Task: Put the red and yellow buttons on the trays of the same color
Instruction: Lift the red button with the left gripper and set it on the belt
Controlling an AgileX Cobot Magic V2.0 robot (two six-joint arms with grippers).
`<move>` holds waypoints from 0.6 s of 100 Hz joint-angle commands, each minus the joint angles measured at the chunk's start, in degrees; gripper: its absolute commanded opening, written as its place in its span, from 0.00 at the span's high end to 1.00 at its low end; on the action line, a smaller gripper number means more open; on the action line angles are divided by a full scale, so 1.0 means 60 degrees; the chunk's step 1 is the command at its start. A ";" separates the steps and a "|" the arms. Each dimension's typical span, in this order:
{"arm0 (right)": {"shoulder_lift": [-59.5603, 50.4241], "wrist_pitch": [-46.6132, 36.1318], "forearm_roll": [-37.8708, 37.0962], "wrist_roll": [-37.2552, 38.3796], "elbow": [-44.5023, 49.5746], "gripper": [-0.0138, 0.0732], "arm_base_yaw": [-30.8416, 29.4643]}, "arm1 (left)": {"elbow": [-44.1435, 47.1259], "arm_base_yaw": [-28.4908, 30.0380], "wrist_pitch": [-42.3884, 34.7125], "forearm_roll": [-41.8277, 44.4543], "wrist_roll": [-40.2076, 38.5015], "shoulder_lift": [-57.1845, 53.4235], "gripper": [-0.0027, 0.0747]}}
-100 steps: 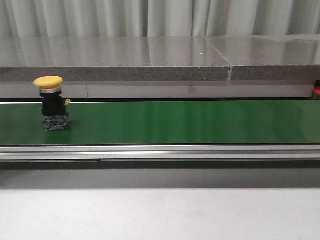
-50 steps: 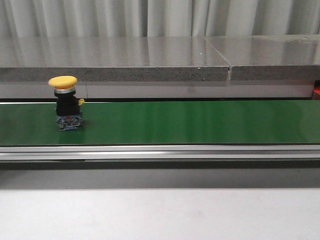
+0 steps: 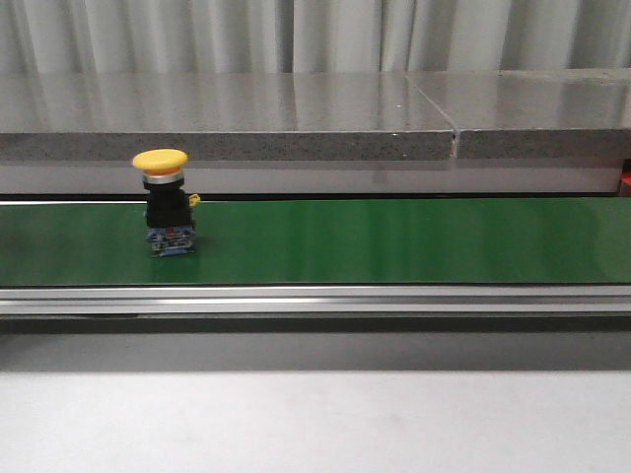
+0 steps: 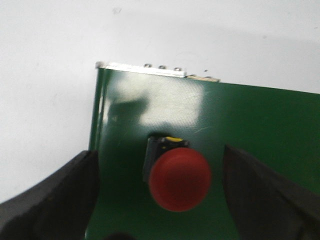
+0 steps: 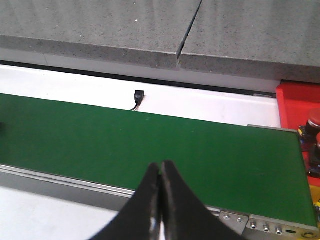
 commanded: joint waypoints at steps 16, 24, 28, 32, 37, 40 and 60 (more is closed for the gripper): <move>0.0045 -0.0738 -0.0071 -0.0092 -0.0256 0.92 0.0018 | 0.0316 -0.1386 -0.1197 -0.0187 0.0763 -0.1628 0.95; 0.0045 -0.0738 -0.0071 -0.0092 -0.0256 0.92 0.0018 | 0.0680 -0.1908 -0.1599 -0.0152 0.0943 -0.2070 0.99; 0.0045 -0.0738 -0.0071 -0.0092 -0.0256 0.92 0.0018 | 0.0911 -0.2126 -0.1855 -0.0152 0.0943 -0.2327 0.99; 0.0045 -0.0745 -0.0071 -0.0092 -0.0256 0.92 0.0018 | 0.1173 -0.2310 -0.2085 -0.0006 0.0960 -0.2603 0.99; 0.0045 -0.0755 -0.0071 -0.0092 -0.0256 0.92 0.0018 | 0.1516 -0.2560 -0.2407 0.0330 0.0960 -0.2929 0.99; 0.0045 -0.0764 -0.0071 -0.0092 -0.0256 0.92 0.0018 | 0.1733 -0.2715 -0.2626 0.0528 0.0960 -0.3123 0.99; 0.0045 -0.0868 -0.0061 -0.0083 -0.0256 0.92 0.0018 | 0.3489 -0.2943 -0.3674 0.0212 0.0960 -0.4702 0.99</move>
